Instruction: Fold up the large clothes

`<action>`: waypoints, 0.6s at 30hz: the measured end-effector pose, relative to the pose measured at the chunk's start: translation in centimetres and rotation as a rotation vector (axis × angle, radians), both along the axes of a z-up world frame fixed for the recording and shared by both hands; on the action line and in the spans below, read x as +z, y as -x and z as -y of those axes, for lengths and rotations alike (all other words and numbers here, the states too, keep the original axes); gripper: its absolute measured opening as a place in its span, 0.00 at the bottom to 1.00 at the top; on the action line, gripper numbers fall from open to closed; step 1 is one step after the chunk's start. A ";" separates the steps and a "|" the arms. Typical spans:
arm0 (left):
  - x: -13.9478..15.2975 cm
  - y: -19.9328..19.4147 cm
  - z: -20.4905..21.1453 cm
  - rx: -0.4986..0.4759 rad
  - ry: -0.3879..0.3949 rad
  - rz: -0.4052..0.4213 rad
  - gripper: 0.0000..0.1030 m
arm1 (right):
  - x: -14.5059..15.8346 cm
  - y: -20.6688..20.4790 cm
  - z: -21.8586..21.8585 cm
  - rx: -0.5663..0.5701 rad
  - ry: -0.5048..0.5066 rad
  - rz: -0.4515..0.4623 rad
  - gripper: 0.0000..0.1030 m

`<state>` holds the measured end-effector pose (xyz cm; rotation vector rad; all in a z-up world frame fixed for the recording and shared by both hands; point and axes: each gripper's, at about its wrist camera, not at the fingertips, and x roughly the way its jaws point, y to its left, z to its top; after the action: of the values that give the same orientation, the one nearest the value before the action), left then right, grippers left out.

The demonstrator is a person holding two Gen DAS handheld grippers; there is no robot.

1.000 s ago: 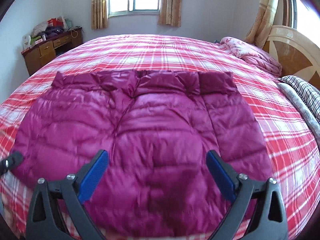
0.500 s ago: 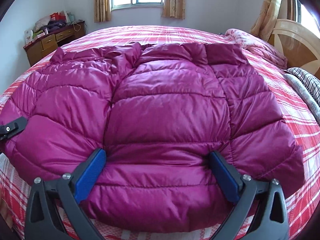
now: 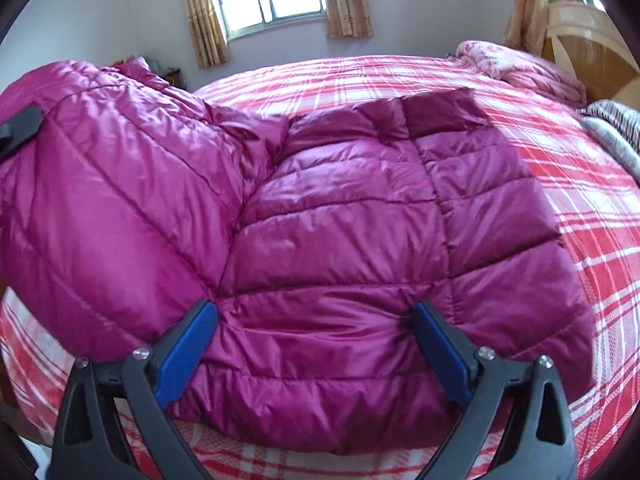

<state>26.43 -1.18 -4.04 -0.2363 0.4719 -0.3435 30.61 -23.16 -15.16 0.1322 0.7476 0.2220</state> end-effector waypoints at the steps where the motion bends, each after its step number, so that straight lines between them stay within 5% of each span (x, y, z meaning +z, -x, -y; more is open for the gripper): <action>1: 0.4 -0.3 1.3 -0.029 -0.023 0.015 0.08 | 0.4 0.2 0.8 -0.014 -0.005 0.011 0.97; 11: -3.1 -2.6 11.9 -0.331 -0.251 0.050 0.09 | 1.5 0.7 11.0 -0.277 -0.082 0.024 0.97; 16: -3.5 -2.2 13.3 -0.329 -0.301 0.131 0.20 | 0.4 0.7 14.2 -0.338 -0.182 0.012 0.97; 17: -2.9 -2.0 12.8 -0.319 -0.269 0.167 0.28 | 0.4 0.7 14.4 -0.337 -0.195 0.020 0.97; 18: -2.3 -1.7 12.0 -0.321 -0.211 0.199 0.52 | 0.5 0.7 14.5 -0.335 -0.205 0.025 0.97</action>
<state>28.15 -13.19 -6.33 0.0815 0.3450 -0.6198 29.91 -37.69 -14.64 0.4449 0.6655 -0.0197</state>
